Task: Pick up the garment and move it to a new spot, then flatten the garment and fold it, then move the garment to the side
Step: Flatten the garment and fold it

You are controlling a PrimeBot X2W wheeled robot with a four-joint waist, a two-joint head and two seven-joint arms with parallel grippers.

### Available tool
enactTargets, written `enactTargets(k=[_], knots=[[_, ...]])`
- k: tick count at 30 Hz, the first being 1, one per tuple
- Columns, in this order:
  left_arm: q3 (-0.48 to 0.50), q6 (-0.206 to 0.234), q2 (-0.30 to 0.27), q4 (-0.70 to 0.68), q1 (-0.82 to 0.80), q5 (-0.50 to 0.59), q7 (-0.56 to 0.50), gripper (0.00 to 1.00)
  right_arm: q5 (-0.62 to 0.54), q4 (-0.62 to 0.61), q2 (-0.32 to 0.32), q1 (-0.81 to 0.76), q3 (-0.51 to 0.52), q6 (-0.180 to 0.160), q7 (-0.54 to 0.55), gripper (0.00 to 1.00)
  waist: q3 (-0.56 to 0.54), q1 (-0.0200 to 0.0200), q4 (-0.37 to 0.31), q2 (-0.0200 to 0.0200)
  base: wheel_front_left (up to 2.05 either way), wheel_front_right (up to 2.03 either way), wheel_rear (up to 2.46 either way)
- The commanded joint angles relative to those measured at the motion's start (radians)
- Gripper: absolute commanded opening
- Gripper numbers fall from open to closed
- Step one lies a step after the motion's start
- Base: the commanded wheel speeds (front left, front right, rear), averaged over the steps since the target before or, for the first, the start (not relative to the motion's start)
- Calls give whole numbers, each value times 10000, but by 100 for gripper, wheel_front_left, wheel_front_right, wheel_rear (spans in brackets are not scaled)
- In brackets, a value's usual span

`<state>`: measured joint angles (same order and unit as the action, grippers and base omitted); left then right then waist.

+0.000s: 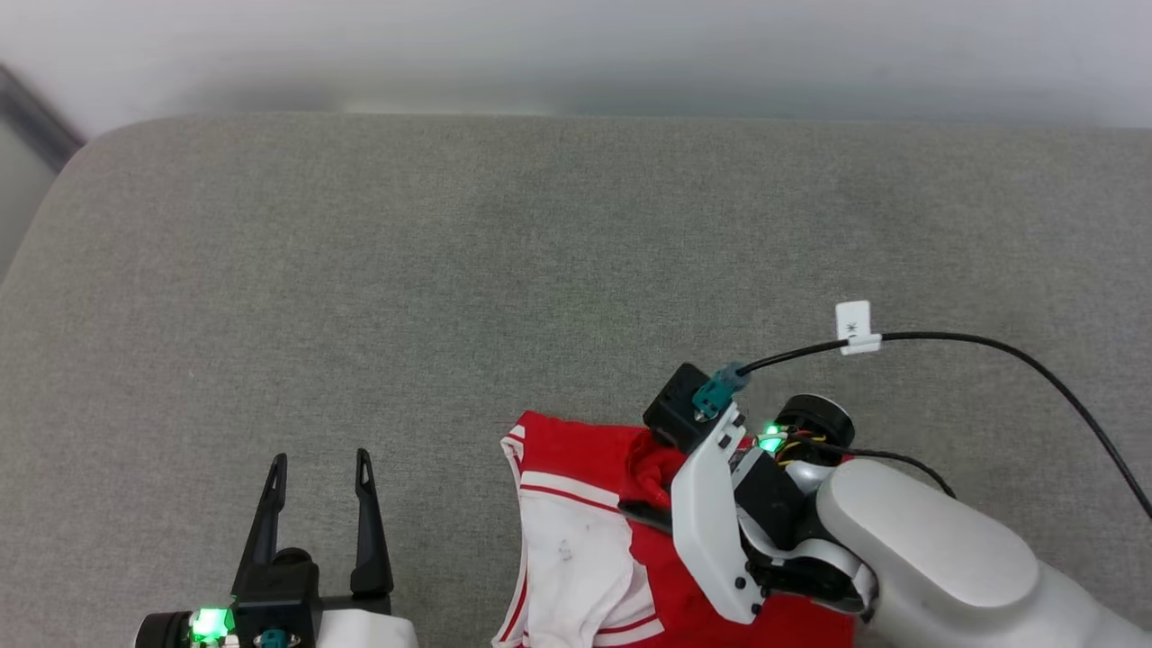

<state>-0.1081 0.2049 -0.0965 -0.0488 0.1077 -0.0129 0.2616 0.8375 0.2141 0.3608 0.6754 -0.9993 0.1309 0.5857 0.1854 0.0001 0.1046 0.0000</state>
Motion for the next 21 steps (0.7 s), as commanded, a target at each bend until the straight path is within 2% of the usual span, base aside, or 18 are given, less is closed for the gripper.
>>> enactTargets(k=[1, 8, 9, 10, 11, 14, 17, 21], knots=[[-8, -5, 23, -8, -167, 17, 47, 100, -32, 407, -187, 185, -303, -4, -135, 0, 182, -1, 105, 0, 0, 0, 0], [1, -1, 98, 29, -324, 19, 47, 100, -30, 2239, -727, 529, -1604, -9, -959, 0, 434, -1, 65, 0, 0, 0, 0], [18, 3, 105, 37, -300, 22, 47, 100, -20, 2339, -747, 612, -1703, -9, -1164, 12, 413, -1, 27, 0, 0, 0, 0], [35, -5, 102, 52, -278, 25, 47, 100, 52, 2376, -771, 684, -1753, -10, -1421, 49, 367, -1, -19, 0, 0, 0, 0], [38, -26, 88, 53, -237, 43, 47, 100, 95, 2338, -758, 777, -1803, -9, -1687, 100, 304, -1, -56, 0, 0, 0, 0], [54, -73, 54, 85, -146, 54, 47, 100, 108, 2120, -608, 983, -1872, -7, -2280, 100, 137, -1, -137, 0, 0, 0, 0], [103, -77, 16, 125, -28, 51, 47, 100, -68, 1693, -164, 1133, -1723, -5, -3366, 100, -149, -1, -295, 0, 0, 0, 0], [205, -55, 2, 144, 105, 29, 47, 100, -758, 1380, 448, 1142, -645, -5, -5051, 100, -487, -1, -549, 0, 0, 0, 0]])
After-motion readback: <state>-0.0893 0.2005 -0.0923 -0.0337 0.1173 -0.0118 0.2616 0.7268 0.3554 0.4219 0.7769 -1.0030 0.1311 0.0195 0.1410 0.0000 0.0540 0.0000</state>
